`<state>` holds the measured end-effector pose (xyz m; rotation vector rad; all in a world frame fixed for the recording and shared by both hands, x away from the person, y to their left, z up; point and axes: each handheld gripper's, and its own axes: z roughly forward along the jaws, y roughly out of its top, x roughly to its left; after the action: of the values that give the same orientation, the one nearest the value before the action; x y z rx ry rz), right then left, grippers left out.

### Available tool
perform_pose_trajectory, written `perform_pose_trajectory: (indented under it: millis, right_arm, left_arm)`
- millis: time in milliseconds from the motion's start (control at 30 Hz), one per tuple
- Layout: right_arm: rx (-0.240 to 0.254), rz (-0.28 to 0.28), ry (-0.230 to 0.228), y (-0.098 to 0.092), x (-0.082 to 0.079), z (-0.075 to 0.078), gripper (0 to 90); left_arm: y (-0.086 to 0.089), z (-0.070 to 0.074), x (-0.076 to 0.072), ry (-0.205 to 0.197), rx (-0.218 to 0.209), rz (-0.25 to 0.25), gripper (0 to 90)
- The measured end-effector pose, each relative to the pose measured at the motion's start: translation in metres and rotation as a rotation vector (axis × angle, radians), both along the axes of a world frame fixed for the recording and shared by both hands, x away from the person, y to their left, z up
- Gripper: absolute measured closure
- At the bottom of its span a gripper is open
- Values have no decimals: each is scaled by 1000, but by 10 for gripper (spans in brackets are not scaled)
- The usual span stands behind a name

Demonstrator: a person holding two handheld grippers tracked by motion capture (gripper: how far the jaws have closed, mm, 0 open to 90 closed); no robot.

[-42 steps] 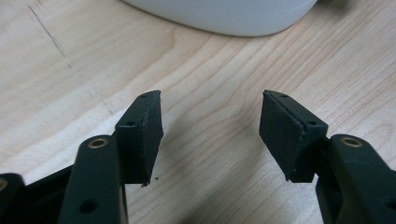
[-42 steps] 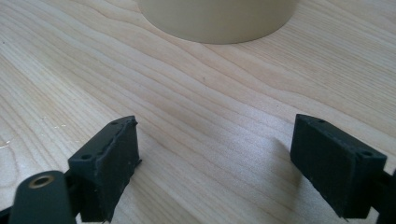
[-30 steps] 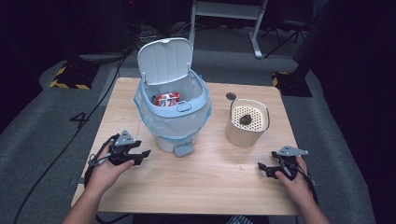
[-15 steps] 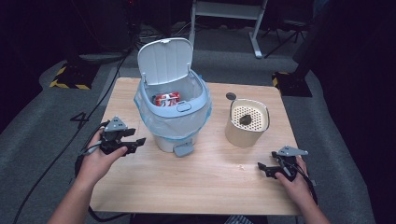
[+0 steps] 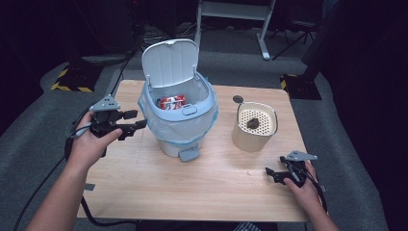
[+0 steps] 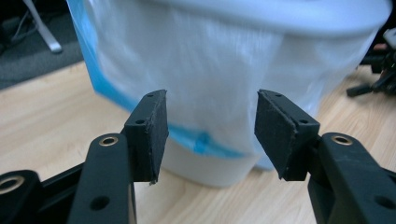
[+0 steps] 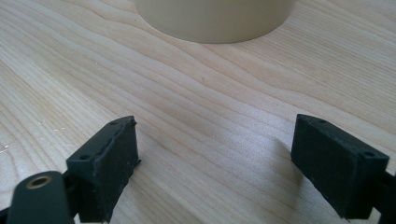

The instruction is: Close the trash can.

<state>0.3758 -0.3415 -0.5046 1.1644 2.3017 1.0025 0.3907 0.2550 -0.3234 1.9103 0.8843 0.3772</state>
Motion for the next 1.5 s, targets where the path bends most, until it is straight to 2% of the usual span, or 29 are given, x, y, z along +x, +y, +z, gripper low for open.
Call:
perform_pose_trajectory:
  millis: [233, 367, 467, 567, 700, 867, 1100, 1233, 1333, 1433, 1500]
  right_arm:
    - [0, 0, 0, 0, 0, 0, 149]
    - [0, 0, 0, 0, 0, 0, 149]
    - [0, 0, 0, 0, 0, 0, 149]
    - [0, 0, 0, 0, 0, 0, 148]
    - [0, 1, 0, 0, 0, 0, 149]
    - [0, 0, 0, 0, 0, 0, 149]
    - [1, 2, 0, 0, 0, 0, 150]
    - [1, 3, 0, 0, 0, 0, 150]
    - [1, 2, 0, 0, 0, 0, 150]
    - [2, 2, 0, 0, 0, 0, 150]
    - [1, 3, 0, 0, 0, 0, 150]
  left_arm:
    - [0, 27, 10, -41, -55, -25, 484]
    - [1, 42, 18, -63, -111, -46, 513]
    - [1, 50, 23, -65, -146, -46, 529]
    - [1, 58, 28, -83, -186, -51, 548]
    - [-2, 68, 34, -135, -186, -29, 551]
    - [-5, 78, 44, -174, -183, 36, 575]
    - [-2, 86, 61, -152, -163, 114, 583]
    - [2, 87, 69, -138, -175, 148, 580]
    - [3, 86, 75, -136, -189, 149, 579]
    - [1, 87, 79, -147, -215, 128, 575]
    - [-2, 89, 81, -150, -219, 114, 565]
